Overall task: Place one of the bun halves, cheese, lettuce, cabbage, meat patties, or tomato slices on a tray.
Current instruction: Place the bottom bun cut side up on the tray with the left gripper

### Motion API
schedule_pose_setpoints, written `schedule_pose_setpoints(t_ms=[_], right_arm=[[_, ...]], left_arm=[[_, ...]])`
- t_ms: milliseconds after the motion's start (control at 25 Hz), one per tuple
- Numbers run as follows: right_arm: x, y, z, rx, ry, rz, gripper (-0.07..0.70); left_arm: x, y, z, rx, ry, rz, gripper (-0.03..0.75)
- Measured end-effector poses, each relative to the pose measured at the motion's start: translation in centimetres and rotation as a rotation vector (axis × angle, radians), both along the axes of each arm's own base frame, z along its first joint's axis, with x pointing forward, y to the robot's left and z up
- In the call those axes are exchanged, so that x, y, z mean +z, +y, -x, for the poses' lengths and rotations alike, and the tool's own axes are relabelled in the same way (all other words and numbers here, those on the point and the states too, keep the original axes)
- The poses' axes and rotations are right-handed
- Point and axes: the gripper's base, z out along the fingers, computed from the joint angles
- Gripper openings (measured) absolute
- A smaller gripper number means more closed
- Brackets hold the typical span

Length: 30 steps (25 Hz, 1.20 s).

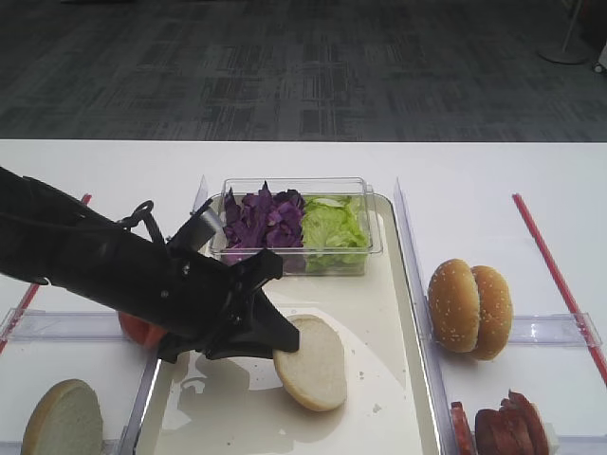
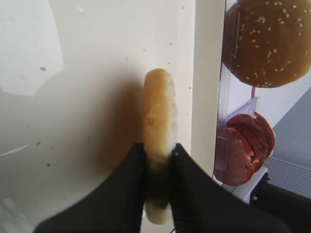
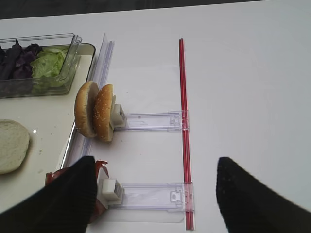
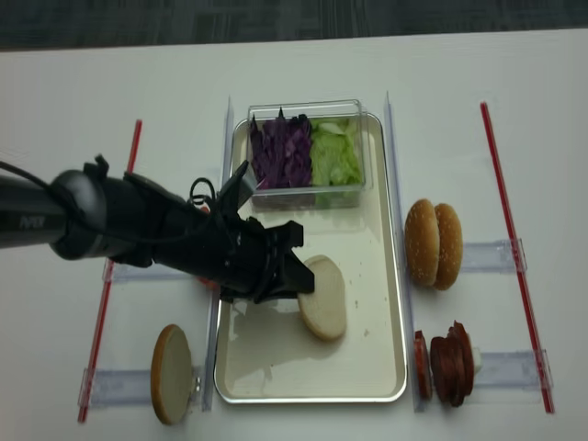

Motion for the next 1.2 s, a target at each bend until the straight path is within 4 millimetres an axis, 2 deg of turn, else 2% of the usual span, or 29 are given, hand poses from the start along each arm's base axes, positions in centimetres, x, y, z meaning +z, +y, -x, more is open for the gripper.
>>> schedule_pose_setpoints(t_ms=[200,320,360,520,760,880,1200], right_arm=[[0.0,0.0,0.0,0.0,0.0,0.0,0.536],[0.0,0.0,0.0,0.0,0.0,0.0,0.536],[0.0,0.0,0.0,0.0,0.0,0.0,0.536],[0.0,0.0,0.0,0.0,0.0,0.0,0.536],[0.0,0.0,0.0,0.0,0.0,0.0,0.536],[0.0,0.0,0.0,0.0,0.0,0.0,0.536],[0.0,0.0,0.0,0.0,0.0,0.0,0.536]], left_arm=[[-0.05,0.04,0.01,0.0,0.001,-0.007,0.113],[-0.1,0.08,0.07,-0.009,0.0,-0.014,0.18],[-0.1,0.08,0.07,-0.009,0.0,-0.014,0.18],[-0.13,0.09,0.17,-0.022,0.002,-0.017,0.346],[-0.01,0.0,0.34,-0.048,-0.002,-0.002,0.491],[0.15,-0.08,0.23,-0.054,-0.007,0.005,0.519],[-0.08,0.11,0.49,-0.085,0.009,-0.033,0.529]])
